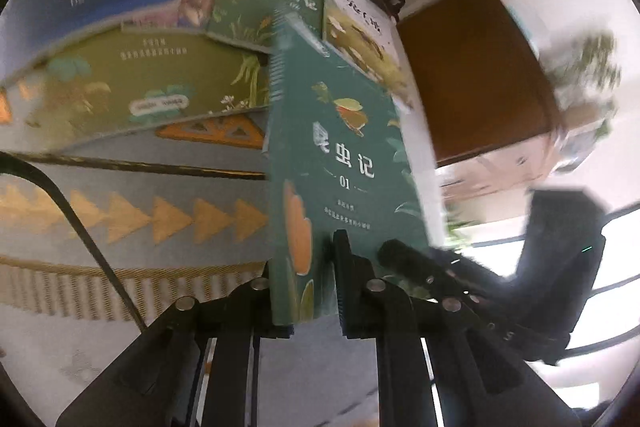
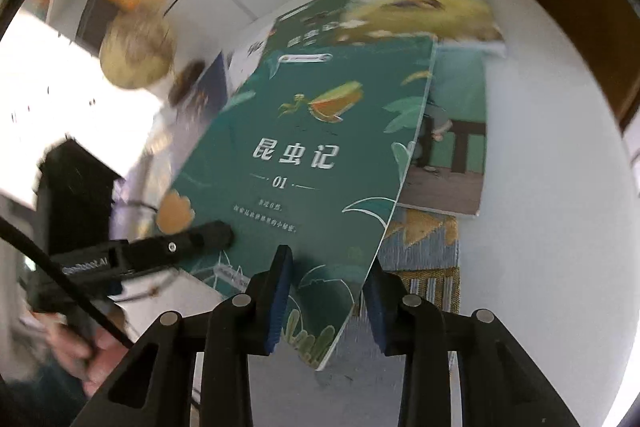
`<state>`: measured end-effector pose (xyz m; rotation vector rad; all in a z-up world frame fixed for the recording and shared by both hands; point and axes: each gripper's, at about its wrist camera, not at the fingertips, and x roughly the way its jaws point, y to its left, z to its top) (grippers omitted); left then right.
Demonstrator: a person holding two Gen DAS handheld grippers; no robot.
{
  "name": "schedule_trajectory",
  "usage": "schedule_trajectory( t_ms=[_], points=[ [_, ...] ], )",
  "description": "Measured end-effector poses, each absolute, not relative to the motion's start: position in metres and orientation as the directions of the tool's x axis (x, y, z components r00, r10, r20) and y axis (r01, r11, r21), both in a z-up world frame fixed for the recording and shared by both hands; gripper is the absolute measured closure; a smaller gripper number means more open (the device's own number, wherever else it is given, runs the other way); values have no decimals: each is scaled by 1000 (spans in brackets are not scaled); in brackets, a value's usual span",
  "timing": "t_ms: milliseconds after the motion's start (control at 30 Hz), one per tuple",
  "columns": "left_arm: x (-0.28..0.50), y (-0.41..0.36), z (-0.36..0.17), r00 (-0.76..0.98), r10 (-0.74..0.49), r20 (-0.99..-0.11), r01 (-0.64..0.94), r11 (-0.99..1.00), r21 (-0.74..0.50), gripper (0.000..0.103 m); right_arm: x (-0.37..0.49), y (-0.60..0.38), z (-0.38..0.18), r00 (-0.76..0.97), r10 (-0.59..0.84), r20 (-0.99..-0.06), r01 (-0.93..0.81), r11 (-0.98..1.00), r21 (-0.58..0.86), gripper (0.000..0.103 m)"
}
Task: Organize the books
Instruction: 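Carry the green book with the left gripper toward the stack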
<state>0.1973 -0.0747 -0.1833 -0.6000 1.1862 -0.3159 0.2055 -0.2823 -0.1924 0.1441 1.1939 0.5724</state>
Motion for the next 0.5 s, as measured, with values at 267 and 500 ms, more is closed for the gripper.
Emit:
schedule_trajectory(
  t_ms=[267, 500],
  points=[
    [149, -61, -133, 531, -318, -785, -71, 907, -415, 91, 175, -246, -156, 316, 498, -807, -573, 779, 256, 70],
    [114, -21, -102, 624, -215, -751, -161, 905, -393, 91, 150, -191, -124, 330, 559, -761, -683, 697, 216, 70]
  ],
)
